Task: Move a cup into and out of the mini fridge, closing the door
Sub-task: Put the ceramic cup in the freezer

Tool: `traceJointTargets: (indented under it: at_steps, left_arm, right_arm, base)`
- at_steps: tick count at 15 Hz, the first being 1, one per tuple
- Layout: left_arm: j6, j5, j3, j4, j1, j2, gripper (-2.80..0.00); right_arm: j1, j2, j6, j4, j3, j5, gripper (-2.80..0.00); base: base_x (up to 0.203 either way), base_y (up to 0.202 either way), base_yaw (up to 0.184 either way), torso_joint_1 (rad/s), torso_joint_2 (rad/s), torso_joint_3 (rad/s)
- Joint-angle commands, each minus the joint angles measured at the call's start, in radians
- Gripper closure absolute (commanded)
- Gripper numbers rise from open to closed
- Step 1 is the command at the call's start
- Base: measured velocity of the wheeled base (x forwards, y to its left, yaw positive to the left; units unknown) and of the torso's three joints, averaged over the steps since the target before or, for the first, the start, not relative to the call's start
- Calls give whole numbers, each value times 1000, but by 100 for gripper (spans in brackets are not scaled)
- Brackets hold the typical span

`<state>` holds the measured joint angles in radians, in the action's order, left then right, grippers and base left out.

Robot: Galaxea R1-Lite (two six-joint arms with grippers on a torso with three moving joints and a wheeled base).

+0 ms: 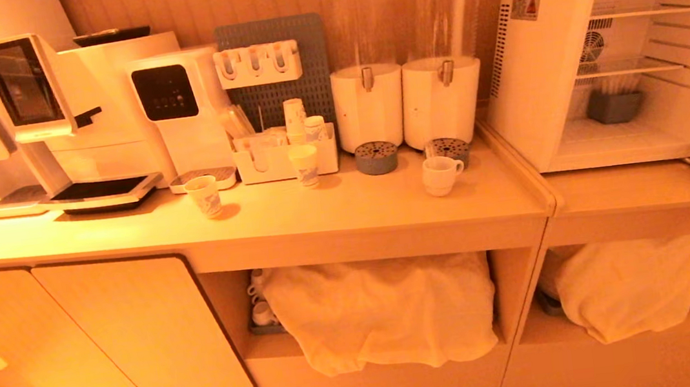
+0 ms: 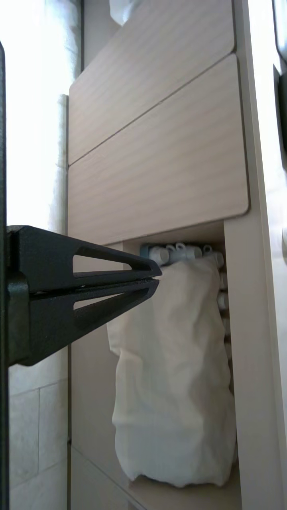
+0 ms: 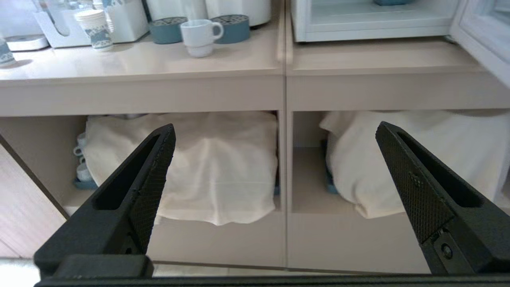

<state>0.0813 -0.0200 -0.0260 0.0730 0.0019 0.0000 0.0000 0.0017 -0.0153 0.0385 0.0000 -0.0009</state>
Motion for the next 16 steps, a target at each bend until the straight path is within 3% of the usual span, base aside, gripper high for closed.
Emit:
traceJointTargets:
  at_steps: [1,6,16]
  left_arm:
    - [2,0,0,1,0,0,0]
    - [11,0,-2,2,0,0,0]
    - [12,0,0,2,1,0,0]
  right_arm:
    - [0,1,0,0,15,1,-280]
    - [0,1,0,0,15,1,-280]
    - [0,0,0,1,15,0,-280]
  base:
    - [0,155,0,1,-2,3]
    - [11,20,-2,1,1,1]
    - [188,0,-1,2,4,1]
